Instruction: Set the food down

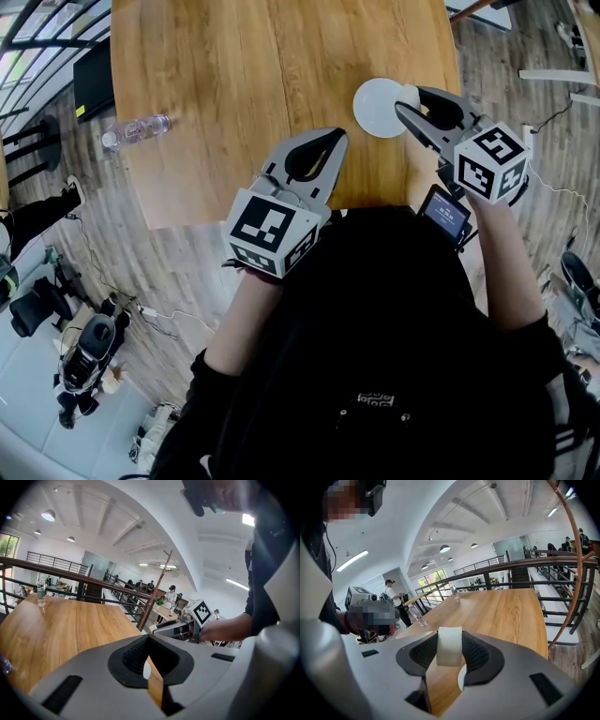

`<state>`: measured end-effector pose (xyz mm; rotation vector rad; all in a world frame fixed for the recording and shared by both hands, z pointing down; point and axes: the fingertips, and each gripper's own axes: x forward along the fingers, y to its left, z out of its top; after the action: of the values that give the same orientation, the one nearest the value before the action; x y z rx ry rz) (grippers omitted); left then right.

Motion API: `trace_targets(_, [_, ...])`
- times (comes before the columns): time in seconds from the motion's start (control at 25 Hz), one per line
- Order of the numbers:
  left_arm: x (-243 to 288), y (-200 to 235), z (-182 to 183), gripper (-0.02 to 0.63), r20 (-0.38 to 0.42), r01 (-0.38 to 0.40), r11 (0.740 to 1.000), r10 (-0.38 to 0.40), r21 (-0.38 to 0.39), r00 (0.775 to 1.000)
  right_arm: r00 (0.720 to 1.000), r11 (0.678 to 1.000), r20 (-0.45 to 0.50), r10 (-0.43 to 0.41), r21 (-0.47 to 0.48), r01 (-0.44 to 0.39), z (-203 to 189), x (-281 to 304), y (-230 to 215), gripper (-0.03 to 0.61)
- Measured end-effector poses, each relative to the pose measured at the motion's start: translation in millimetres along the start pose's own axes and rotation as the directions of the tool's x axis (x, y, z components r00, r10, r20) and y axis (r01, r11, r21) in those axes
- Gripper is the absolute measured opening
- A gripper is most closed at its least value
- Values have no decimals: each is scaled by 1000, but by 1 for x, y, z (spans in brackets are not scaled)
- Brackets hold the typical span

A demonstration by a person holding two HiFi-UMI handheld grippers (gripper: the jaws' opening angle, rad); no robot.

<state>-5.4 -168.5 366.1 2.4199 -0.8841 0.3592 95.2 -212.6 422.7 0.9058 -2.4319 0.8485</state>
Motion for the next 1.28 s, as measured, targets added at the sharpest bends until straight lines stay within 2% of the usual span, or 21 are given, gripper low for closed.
trace_targets(0.52, [-12,20,-15,0,-17,-59,997,58,-50,998,996,1000,-93,12,1,-12,-27,40,-19,170])
trace_targets(1.28, [-9,25,-33,0,-40,-117,988,113,-98,993,976,999,-218,23,31,-16,-84,70,-52,170])
